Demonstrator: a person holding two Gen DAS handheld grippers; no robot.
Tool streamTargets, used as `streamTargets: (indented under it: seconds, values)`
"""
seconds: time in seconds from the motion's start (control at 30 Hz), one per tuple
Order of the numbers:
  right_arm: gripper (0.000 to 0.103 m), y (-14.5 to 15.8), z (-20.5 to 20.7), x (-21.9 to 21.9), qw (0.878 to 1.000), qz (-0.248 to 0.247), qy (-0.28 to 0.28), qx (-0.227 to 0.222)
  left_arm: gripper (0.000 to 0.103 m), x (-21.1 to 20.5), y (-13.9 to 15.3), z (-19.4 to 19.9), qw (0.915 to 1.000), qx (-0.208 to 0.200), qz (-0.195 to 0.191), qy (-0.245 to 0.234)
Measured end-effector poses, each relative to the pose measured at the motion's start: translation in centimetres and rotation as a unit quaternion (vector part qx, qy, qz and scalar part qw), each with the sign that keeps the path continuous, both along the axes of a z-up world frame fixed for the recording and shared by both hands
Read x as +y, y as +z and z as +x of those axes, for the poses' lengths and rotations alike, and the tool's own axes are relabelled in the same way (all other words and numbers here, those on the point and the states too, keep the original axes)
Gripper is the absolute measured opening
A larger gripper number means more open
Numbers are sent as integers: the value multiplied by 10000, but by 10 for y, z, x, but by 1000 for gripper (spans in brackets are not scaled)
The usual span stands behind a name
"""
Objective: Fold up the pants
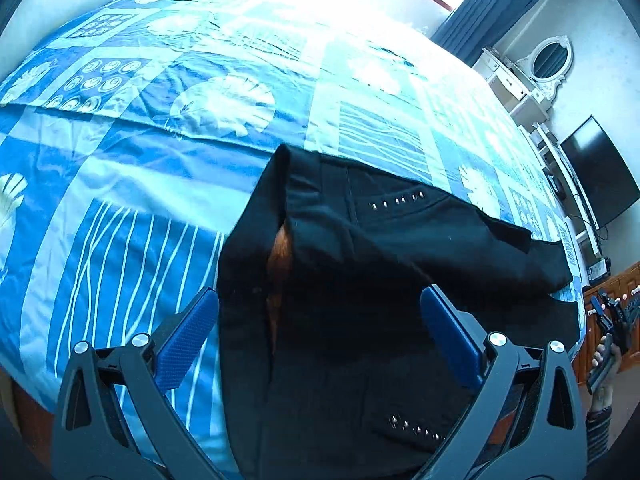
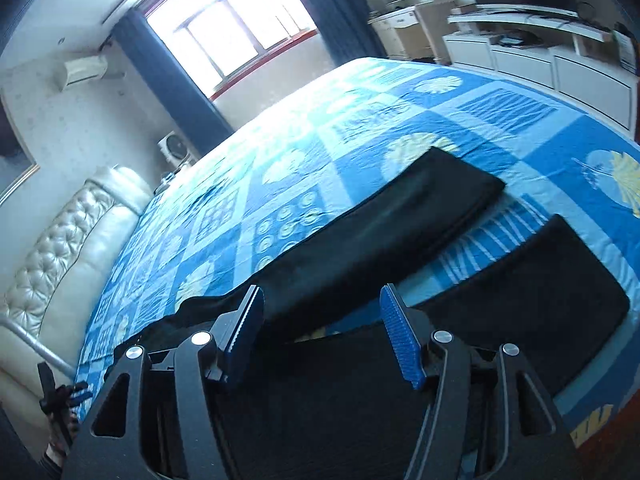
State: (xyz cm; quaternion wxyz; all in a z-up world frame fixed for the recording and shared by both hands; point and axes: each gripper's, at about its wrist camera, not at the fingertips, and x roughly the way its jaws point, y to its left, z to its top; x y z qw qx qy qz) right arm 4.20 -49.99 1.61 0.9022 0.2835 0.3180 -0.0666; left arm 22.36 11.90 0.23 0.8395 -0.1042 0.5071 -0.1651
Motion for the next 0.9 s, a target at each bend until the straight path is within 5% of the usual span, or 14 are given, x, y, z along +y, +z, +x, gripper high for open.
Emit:
streamTargets:
  seconds: [0.2,0.3,0.5,0.63,0.7,0.77,0.83,0.9]
  values:
    - [61,-2,91,91,9889,-458,1379,307,95,-4,-41,83,9972,598,0,-453]
    - [63,-8,123,115,9828,-510,1724,413,88,-1,-58,110,9942,910,-360,-454]
    - [64,-20,169,145,9693,-571,2299,651,88,6,-68,139,9882,1117,-931,-471]
    - [64,-36,201,151,9572,-301,2717,953,83,-1,-69,146,9871,1115,-977,-600]
    - [64,-44,216,154,9462,-352,2999,1158,74,-7,-68,147,9876,1084,-878,-719]
    - [64,-49,230,159,9346,-500,3260,1335,45,-11,-69,149,9882,1097,-752,-757]
    - [64,-53,242,164,9224,-659,3507,1478,35,-14,-72,152,9885,1155,-640,-741]
    - [64,-57,252,169,9094,-900,3721,1626,15,-13,-73,153,9868,1191,-718,-830]
